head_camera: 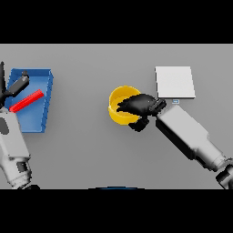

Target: Pick up the red beaker and tilt it to pour out 1 green nut into yellow bowl. Pick up the yellow bowl and place it on the metallic measuring scale.

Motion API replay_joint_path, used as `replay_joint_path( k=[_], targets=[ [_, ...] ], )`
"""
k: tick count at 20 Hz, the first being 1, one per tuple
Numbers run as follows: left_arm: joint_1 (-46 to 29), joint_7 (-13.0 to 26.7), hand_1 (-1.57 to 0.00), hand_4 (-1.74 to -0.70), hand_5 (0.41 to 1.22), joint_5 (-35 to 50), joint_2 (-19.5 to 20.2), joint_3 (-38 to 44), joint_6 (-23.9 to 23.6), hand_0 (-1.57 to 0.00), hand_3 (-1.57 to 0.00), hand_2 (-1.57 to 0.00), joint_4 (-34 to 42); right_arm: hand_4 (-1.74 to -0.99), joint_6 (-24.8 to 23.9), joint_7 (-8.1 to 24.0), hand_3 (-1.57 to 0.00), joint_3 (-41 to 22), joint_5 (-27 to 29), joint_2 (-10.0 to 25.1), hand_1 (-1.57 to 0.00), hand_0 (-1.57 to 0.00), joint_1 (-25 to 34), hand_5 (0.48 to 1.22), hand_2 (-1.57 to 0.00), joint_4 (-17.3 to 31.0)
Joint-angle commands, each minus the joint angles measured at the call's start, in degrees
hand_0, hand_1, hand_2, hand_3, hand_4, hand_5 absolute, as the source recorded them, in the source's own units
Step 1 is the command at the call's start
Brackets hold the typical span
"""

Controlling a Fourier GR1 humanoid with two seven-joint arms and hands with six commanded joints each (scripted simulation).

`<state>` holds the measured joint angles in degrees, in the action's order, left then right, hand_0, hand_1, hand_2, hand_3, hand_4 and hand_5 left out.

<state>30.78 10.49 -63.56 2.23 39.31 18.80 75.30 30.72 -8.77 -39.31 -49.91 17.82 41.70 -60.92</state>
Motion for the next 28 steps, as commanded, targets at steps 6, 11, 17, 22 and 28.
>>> replay_joint_path(
  k=[6,11,17,22,28],
  targets=[
    [0.9,0.1,0.0,-0.76,0.701,-0.5,0.6,-0.2,-0.9,0.0,0.0,0.0,-1.1,-1.557,1.6,-1.4,-0.71,-0.3,0.8,0.8,-1.1,-1.11,-0.2,1.096,-1.08,-1.1],
    [0.4,0.0,0.0,-0.74,0.69,-1.0,0.5,-0.5,-0.7,0.0,0.0,0.0,-1.0,-1.681,2.1,-1.1,-1.27,-0.7,2.2,1.1,-1.42,-1.42,0.5,1.18,-1.25,-0.8],
    [-0.2,-0.4,0.0,-0.73,0.685,-1.0,0.6,-0.6,-0.2,0.0,0.0,0.0,-0.4,-1.725,1.5,-1.9,-1.4,-1.1,3.8,2.4,-1.53,-1.53,0.7,1.21,-1.31,-3.2],
    [0.9,-0.2,0.0,-0.74,0.69,-0.7,1.0,-0.5,-0.3,0.0,0.0,0.0,-0.8,-1.736,4.1,0.2,-1.27,0.9,5.1,4.5,-1.56,-1.56,1.3,1.217,-1.4,-7.2],
    [1.5,-0.5,0.0,-0.74,0.697,-0.7,1.3,-0.5,-0.6,0.0,0.0,0.0,-1.2,-1.74,5.4,3.8,-1.27,5.1,6.4,7.5,-1.57,-1.57,1.8,1.22,-1.44,-12.7]
  ],
)
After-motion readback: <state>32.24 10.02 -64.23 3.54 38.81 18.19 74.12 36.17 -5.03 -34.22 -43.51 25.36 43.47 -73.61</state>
